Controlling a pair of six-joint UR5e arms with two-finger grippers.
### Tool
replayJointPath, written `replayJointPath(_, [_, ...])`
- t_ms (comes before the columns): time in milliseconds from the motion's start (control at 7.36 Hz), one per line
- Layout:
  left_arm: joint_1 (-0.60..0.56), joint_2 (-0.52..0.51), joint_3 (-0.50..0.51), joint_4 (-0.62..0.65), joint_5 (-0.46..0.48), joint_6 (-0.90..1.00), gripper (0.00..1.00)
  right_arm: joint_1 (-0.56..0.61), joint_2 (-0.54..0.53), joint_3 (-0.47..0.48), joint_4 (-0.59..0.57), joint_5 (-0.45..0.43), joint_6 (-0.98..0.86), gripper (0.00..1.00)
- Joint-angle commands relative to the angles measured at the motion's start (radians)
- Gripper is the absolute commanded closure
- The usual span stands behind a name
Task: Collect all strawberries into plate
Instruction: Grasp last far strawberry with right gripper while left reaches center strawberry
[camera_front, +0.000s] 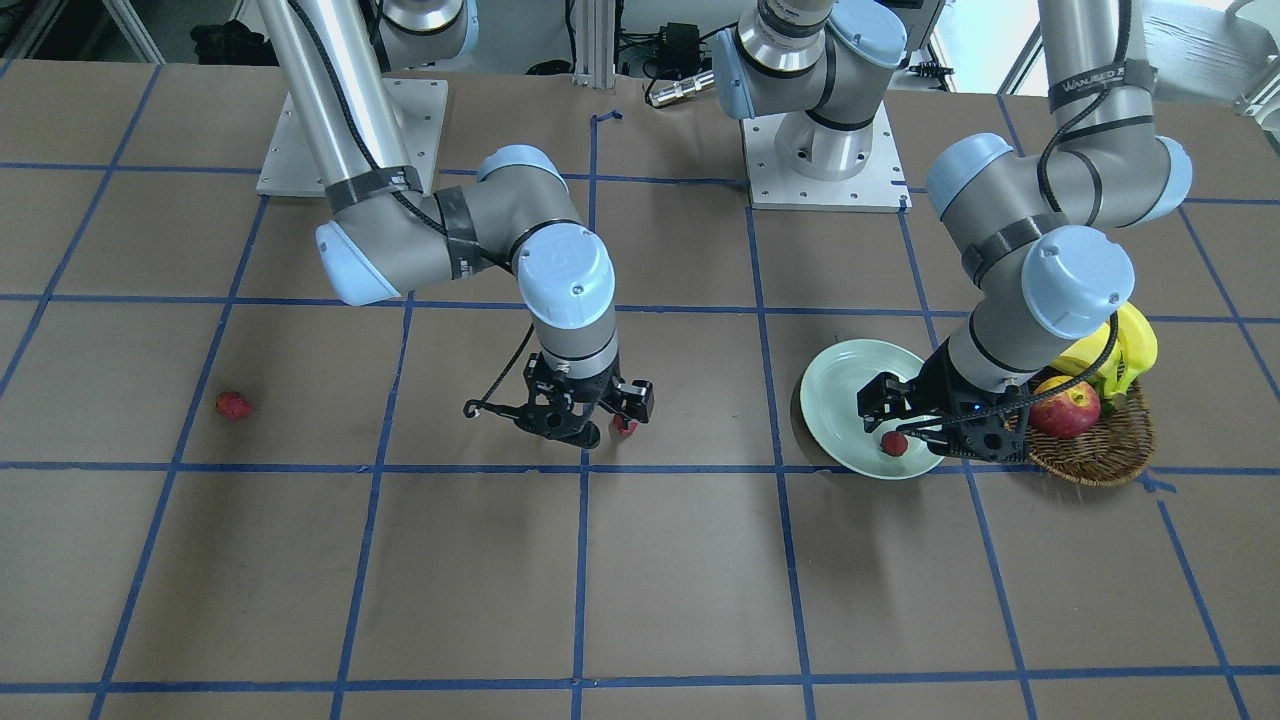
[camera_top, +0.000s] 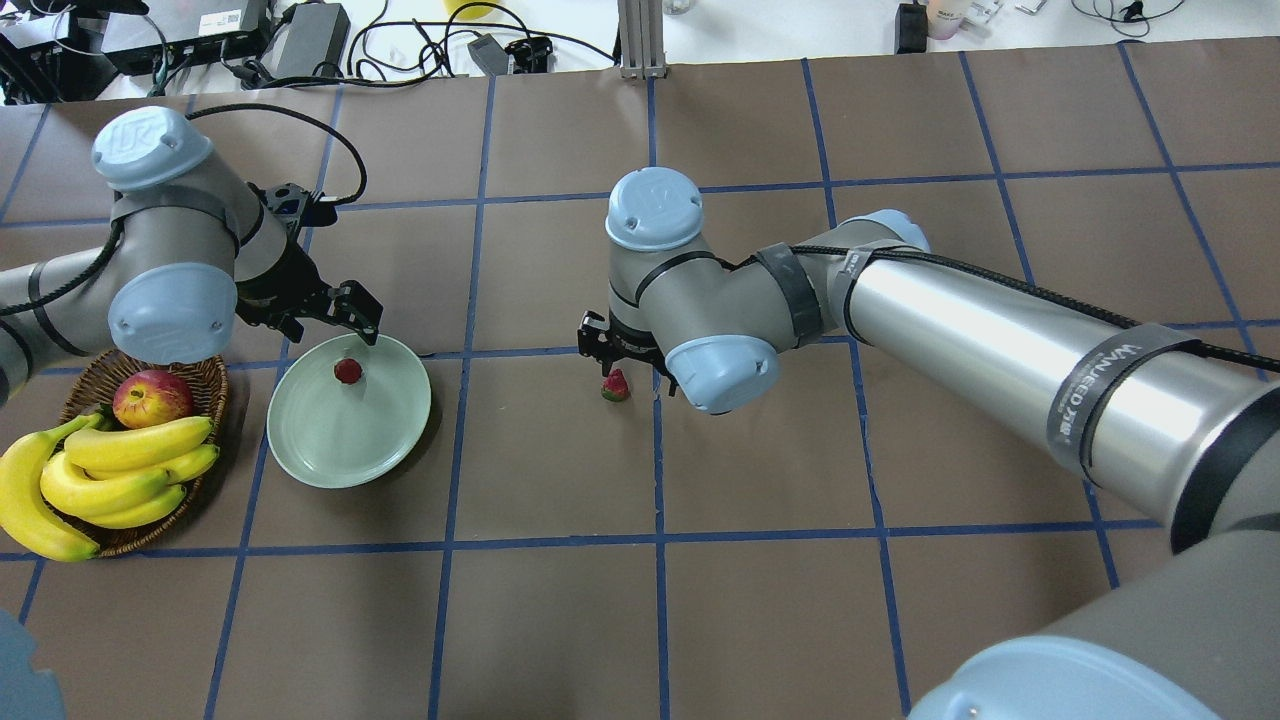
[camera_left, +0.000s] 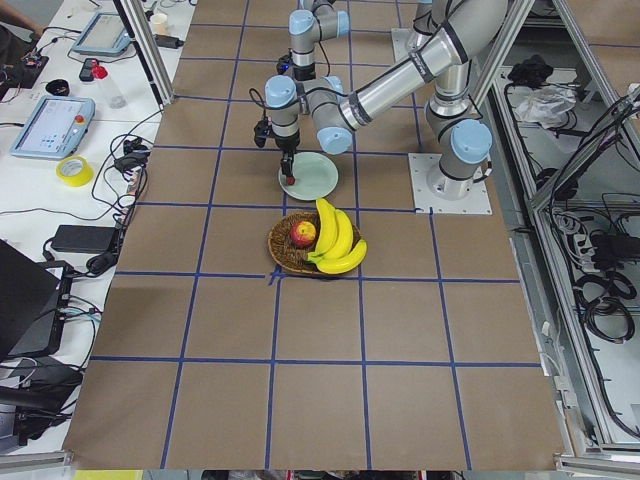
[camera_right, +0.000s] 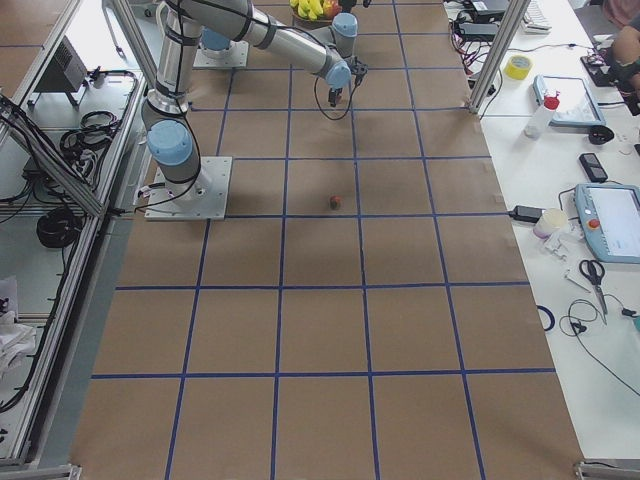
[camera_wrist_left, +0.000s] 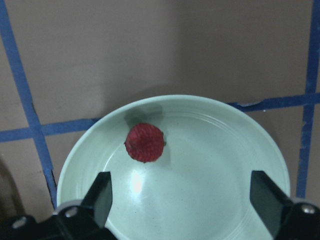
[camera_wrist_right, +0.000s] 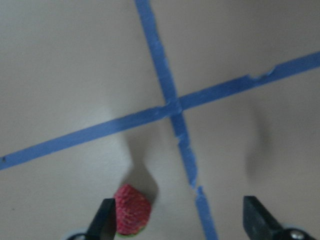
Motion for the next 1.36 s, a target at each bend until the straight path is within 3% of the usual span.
replayJointPath(0, [-0.07, 0.031, 0.06, -0.072, -0.009, -0.035, 0.0, -0.189, -0.117, 0.043, 0.186, -0.067, -0.316, 0.0])
replayJointPath(272, [-0.254, 0.013, 0.081, -0.032, -0.011, -0.264, 0.03, -0.358, -0.206, 0.127, 0.178, -0.072, -0.574, 0.0])
replayJointPath(407, [-0.355, -0.018, 0.081, 0.092, -0.014, -0.352, 0.03, -0.471, -0.211, 0.161, 0.176, -0.117, -0.729, 0.0])
replayJointPath(679, [-0.465, -0.103, 0.077, 0.187, -0.028, -0.516, 0.04, -0.694, -0.211, 0.235, 0.12, -0.145, -0.956, 0.0])
replayJointPath(815, [-0.506, -0.149, 0.075, 0.228, -0.029, -0.548, 0.07, -0.728, -0.203, 0.253, 0.042, -0.144, -1.0, 0.0])
replayJointPath(1222, [-0.568, -0.208, 0.017, 0.288, -0.019, -0.583, 0.08, -0.731, -0.173, 0.341, -0.173, -0.128, -1.033, 0.23])
